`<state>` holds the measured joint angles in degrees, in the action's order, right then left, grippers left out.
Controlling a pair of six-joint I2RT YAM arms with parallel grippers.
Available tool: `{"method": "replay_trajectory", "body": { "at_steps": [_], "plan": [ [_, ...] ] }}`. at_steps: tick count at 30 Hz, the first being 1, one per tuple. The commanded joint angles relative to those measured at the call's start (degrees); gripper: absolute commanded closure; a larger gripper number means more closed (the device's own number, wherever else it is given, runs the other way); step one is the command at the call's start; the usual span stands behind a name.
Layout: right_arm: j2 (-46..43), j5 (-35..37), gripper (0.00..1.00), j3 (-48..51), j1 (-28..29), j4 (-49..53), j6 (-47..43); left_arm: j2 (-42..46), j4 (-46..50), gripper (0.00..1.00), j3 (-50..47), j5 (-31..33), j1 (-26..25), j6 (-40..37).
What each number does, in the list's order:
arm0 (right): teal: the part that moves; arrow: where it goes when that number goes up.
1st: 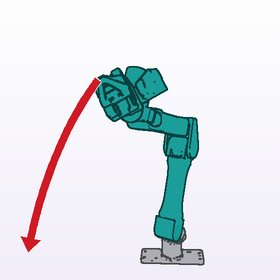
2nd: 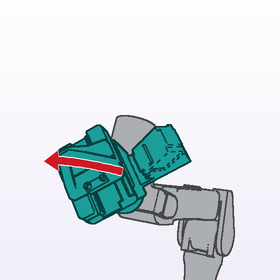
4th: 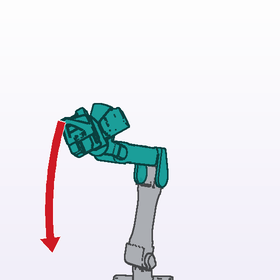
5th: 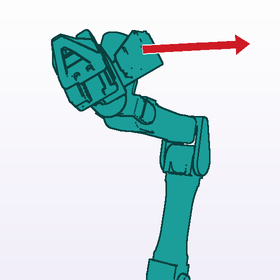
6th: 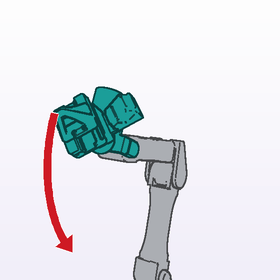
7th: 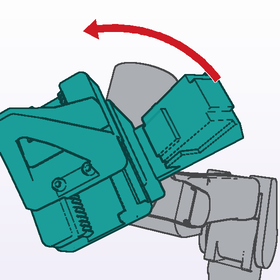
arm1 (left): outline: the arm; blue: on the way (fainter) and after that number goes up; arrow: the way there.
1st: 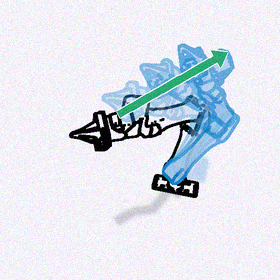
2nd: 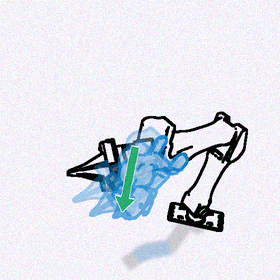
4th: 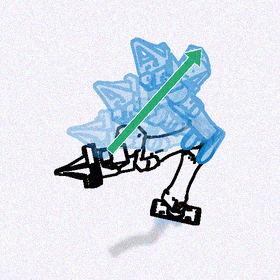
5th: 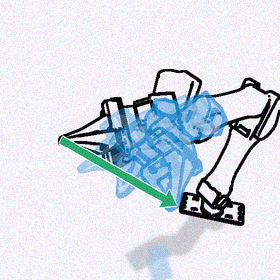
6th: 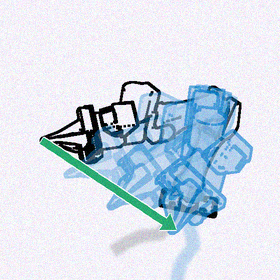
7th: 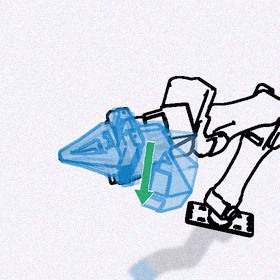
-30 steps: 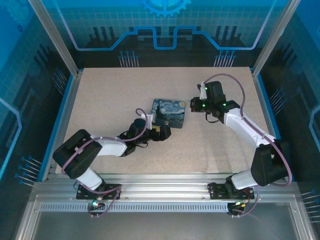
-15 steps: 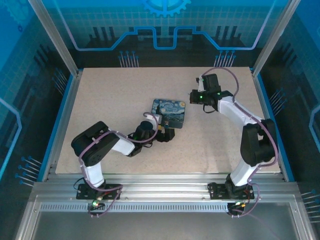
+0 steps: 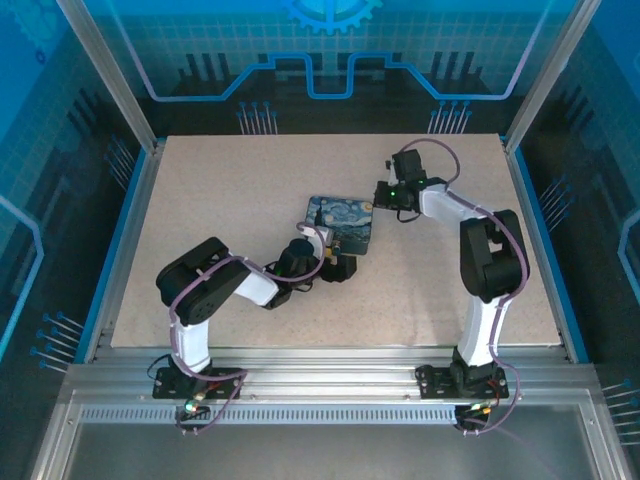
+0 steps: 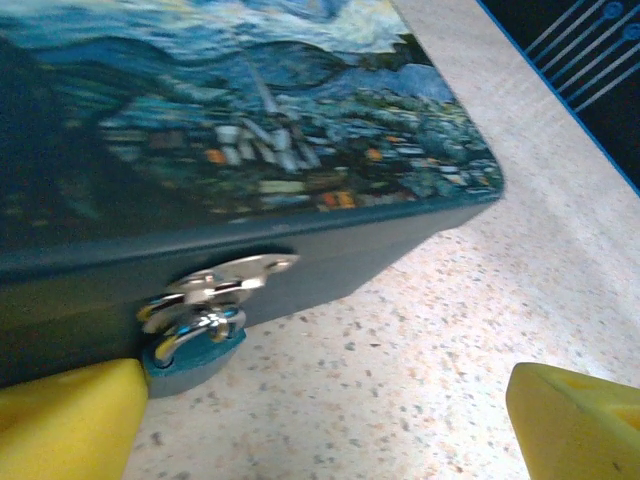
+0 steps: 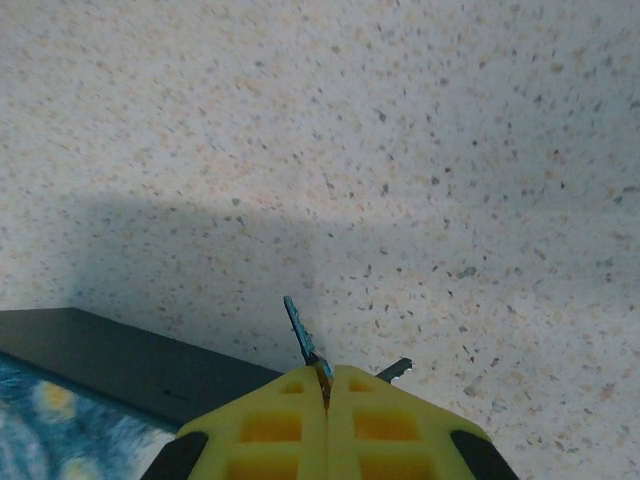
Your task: Unlock the padlock with the key
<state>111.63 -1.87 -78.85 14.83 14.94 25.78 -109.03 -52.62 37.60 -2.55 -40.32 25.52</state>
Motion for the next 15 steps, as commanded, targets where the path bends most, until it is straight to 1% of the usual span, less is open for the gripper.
{"method": "replay_trajectory", "body": {
  "at_steps": [1, 6, 10, 15],
  "plan": [
    [1.4, 0.1, 1.00, -1.6, 0.2, -1.1, 1.3, -1.5, -1.6, 0.07, 1.9, -6.0, -0.1, 0.3],
    [1.7, 0.0, 1.00, -1.1, 0.9, -1.3, 1.1, -2.1, -4.0, 0.13, 1.9, -9.3, 0.7, 2.6],
    [1.2, -0.1, 1.00, -1.0, 1.3, -1.3, 0.9, -2.0, -4.3, 0.13, 1.4, -8.6, 1.2, 3.4],
    [0.6, 0.3, 1.00, -0.1, 1.7, -1.5, 0.7, -2.5, -6.9, 0.13, 0.3, -8.2, 1.7, 5.3]
  ]
}}
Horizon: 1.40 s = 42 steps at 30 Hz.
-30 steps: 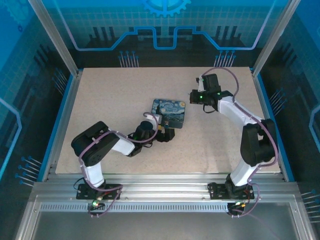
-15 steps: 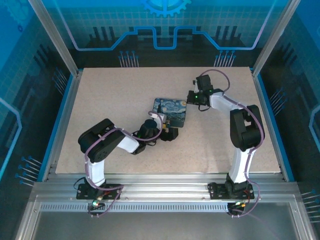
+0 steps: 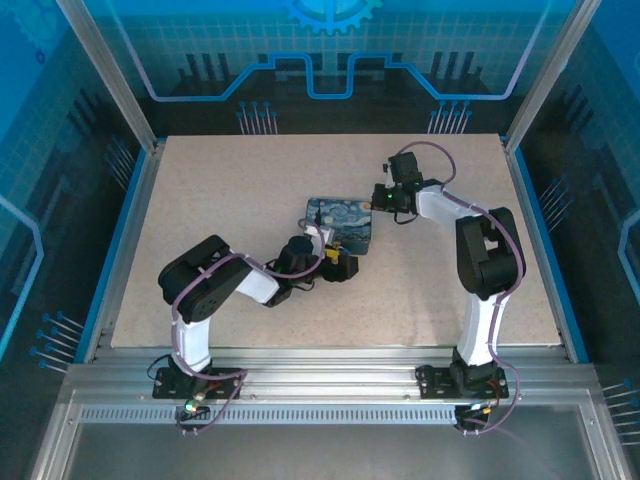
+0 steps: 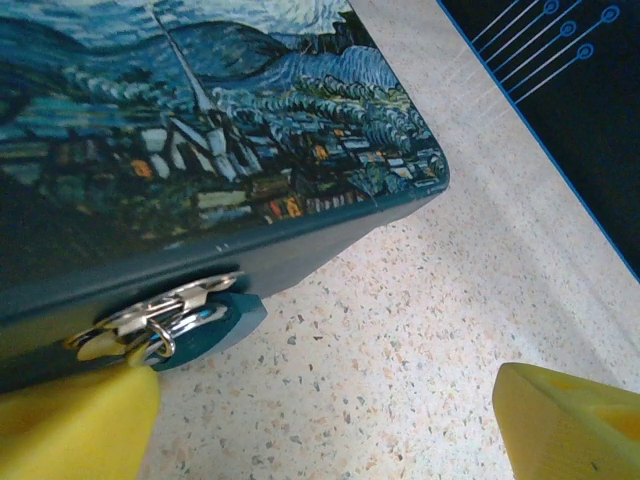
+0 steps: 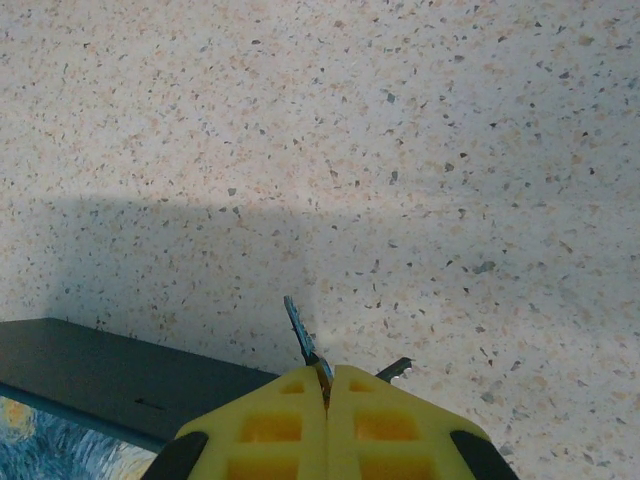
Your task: Unlock the padlock with the key
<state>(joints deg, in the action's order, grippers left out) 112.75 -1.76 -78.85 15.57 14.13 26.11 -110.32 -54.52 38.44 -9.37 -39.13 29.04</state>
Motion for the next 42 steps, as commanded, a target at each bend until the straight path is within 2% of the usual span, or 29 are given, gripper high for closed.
{"method": "replay_trajectory", "body": {
  "at_steps": [1, 6, 11, 18, 25, 31, 36, 42],
  "plan": [
    [-0.5, 0.2, 1.00, 0.1, 0.9, -0.8, 0.3, -1.4, -5.9, 0.13, -0.7, -1.5, 0.6, 2.0],
    [-0.8, -0.1, 1.00, 0.7, 1.0, -1.1, 0.5, -1.7, -5.0, 0.11, -0.9, 2.1, 0.3, 1.7],
    [-1.1, -0.1, 1.00, 0.8, 1.4, -1.3, 0.6, -0.7, 2.5, 0.08, 0.5, 9.7, -0.6, 0.9],
    [-1.2, -0.2, 1.00, 1.1, 1.7, -1.6, 0.6, 0.6, 11.4, 0.07, 3.8, 16.6, -2.9, -1.3],
    [-1.3, -0.3, 1.00, 1.7, 1.9, -2.0, 0.7, 0.2, 1.7, 0.09, 0.8, 9.5, -2.3, -1.2],
    [-1.8, -0.4, 1.00, 2.0, 1.9, -2.0, 0.4, -0.9, -9.3, 0.20, -3.7, 2.4, 0.8, 3.3],
    [-2.3, -0.5, 1.00, 2.3, 1.9, -2.1, 0.4, -1.1, -9.6, 0.27, -3.4, 0.5, 1.4, 4.5],
    [-2.4, -0.8, 1.00, 2.1, 2.2, -2.1, 0.6, -2.7, -7.6, 0.29, -0.8, -2.2, 1.4, 5.7]
  ]
}}
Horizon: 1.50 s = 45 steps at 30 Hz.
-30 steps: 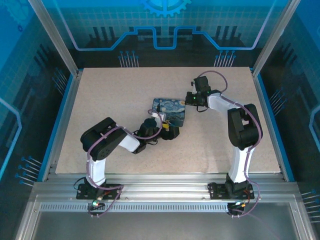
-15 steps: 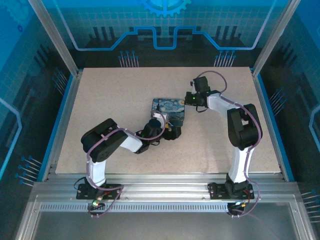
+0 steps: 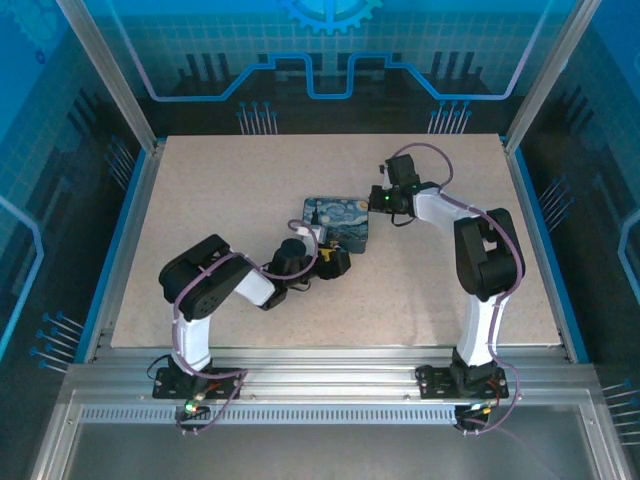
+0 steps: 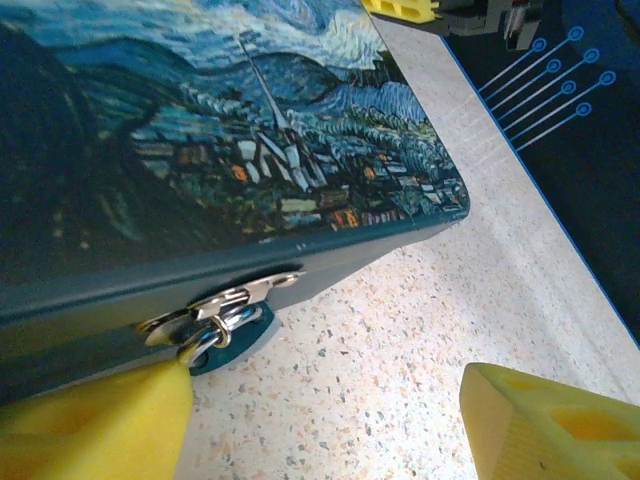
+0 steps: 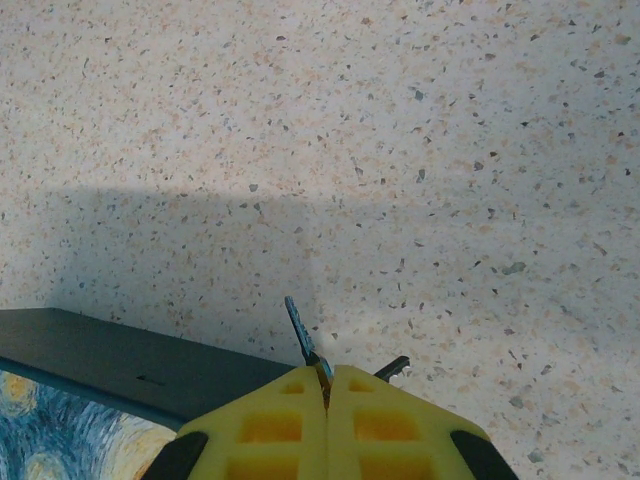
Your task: Unlock the padlock with the key
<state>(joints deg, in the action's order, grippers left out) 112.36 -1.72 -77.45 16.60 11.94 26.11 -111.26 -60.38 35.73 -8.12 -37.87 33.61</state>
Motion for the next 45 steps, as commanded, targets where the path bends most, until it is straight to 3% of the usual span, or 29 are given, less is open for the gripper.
{"method": "replay_trajectory", "body": {
  "at_steps": [1, 14, 18, 27, 41, 45],
  "plan": [
    [-2.1, -0.7, 1.00, 0.7, 1.2, 0.1, 0.6, -2.2, -1.3, 0.29, 2.4, -3.8, 0.0, 1.4],
    [-2.3, -0.8, 1.00, 1.2, 1.6, -0.3, 0.6, -5.3, -0.9, 0.17, 5.7, -4.2, -0.4, 3.9],
    [-2.6, -0.8, 1.00, 1.5, 1.6, -0.5, 0.6, -3.0, 7.2, 0.20, 6.0, 3.9, -0.9, 4.5],
    [-2.9, -1.1, 1.00, 2.0, 1.7, -1.2, 0.8, 4.4, 18.4, 0.17, 5.1, 20.4, -3.1, 2.1],
    [-3.4, -1.9, 1.00, 2.5, 1.9, -2.2, 1.0, 0.4, 17.7, 0.13, 9.1, 11.5, -3.1, -3.4],
    [-3.5, -2.1, 1.00, 2.9, 2.1, -2.7, 1.1, 0.0, 21.9, 0.13, 11.4, 12.2, -3.0, -3.9]
  ]
}}
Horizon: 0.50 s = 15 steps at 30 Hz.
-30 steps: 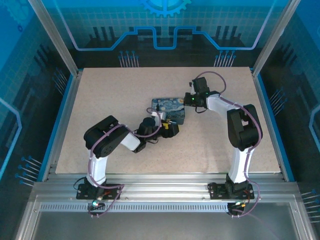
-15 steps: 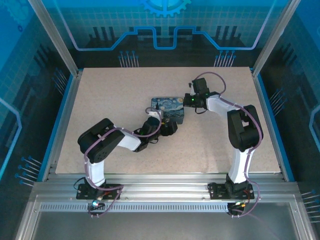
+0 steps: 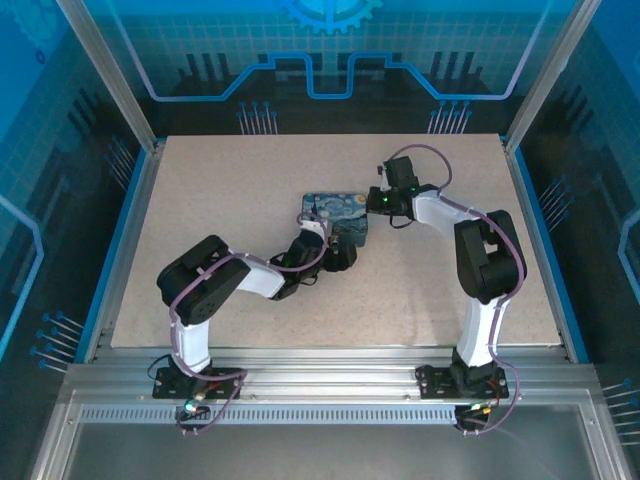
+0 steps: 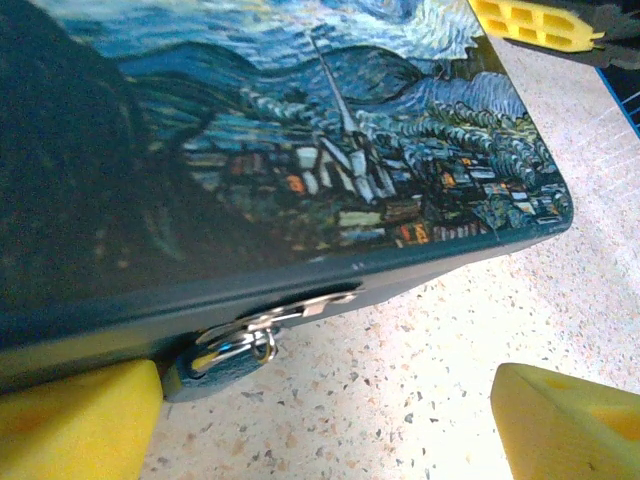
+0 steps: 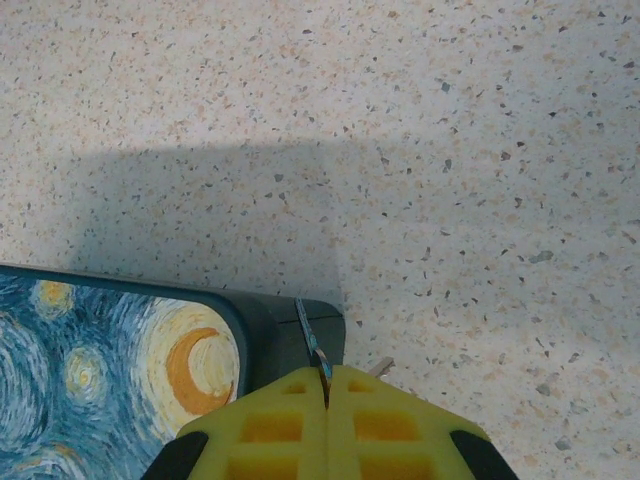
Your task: Unlock the padlock with the key
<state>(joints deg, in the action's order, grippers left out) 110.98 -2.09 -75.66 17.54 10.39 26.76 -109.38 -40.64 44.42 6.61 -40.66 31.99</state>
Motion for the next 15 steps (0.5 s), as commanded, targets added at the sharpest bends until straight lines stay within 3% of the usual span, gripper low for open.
{"method": "replay_trajectory", "body": {
  "at_steps": [1, 4, 15],
  "plan": [
    [-2.1, -1.8, 1.00, 1.1, 1.1, -1.2, 0.4, -2.0, 2.0, 0.13, 2.8, -2.5, -0.3, -2.5],
    [-1.8, -2.3, 1.00, 1.1, 1.3, -1.3, 0.4, -1.8, 0.8, 0.14, 2.9, -3.4, -0.3, -3.5],
    [-2.1, -2.4, 1.00, 1.8, 1.8, -1.9, 0.3, -1.4, -9.5, 0.32, -1.0, -10.1, 1.7, -2.1]
  ]
}}
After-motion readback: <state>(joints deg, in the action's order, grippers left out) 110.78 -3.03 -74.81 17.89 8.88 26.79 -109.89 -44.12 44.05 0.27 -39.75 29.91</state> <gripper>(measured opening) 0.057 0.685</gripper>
